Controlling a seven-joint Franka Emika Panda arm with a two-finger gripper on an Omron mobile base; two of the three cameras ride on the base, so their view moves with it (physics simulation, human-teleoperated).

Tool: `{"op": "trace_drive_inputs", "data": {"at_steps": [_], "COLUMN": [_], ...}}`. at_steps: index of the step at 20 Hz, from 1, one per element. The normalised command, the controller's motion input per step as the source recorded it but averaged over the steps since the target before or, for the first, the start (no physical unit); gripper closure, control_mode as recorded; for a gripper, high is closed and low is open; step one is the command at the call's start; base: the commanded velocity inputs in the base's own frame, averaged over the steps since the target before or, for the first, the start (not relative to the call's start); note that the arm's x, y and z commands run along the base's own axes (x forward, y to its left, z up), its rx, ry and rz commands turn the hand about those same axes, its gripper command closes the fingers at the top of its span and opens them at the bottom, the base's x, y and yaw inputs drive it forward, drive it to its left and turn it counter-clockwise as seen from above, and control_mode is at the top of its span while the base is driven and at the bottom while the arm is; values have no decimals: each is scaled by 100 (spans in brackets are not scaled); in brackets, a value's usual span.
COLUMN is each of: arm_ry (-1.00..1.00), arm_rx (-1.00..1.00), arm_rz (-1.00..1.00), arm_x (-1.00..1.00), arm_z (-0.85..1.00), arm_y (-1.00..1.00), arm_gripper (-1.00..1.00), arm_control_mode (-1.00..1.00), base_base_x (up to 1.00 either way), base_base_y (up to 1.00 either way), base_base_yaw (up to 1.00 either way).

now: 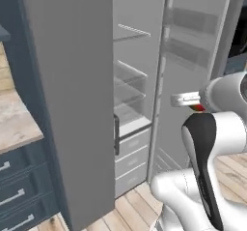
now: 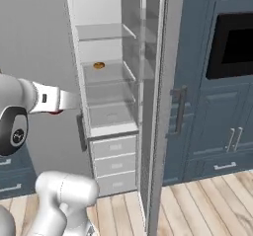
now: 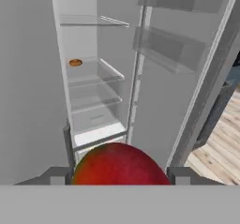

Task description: Pick the peach and mango from the fridge and place them on the plate next to the blender to make a fruit smoothie.

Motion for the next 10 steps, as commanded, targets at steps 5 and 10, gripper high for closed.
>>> {"op": "trace_drive_inputs", "data": {"at_steps": [5, 10], "arm_ry": [0, 0], "arm_rx": [0, 0], "arm_rz": [0, 0], "arm_x": [0, 0], "arm_z": [0, 0], "arm_y": [0, 0], "arm_gripper": [100, 100], "arm_control_mode": [100, 100], "base_base_x": [-50, -37], "base_base_y": [8, 0], "base_base_yaw": [-85, -88]}}
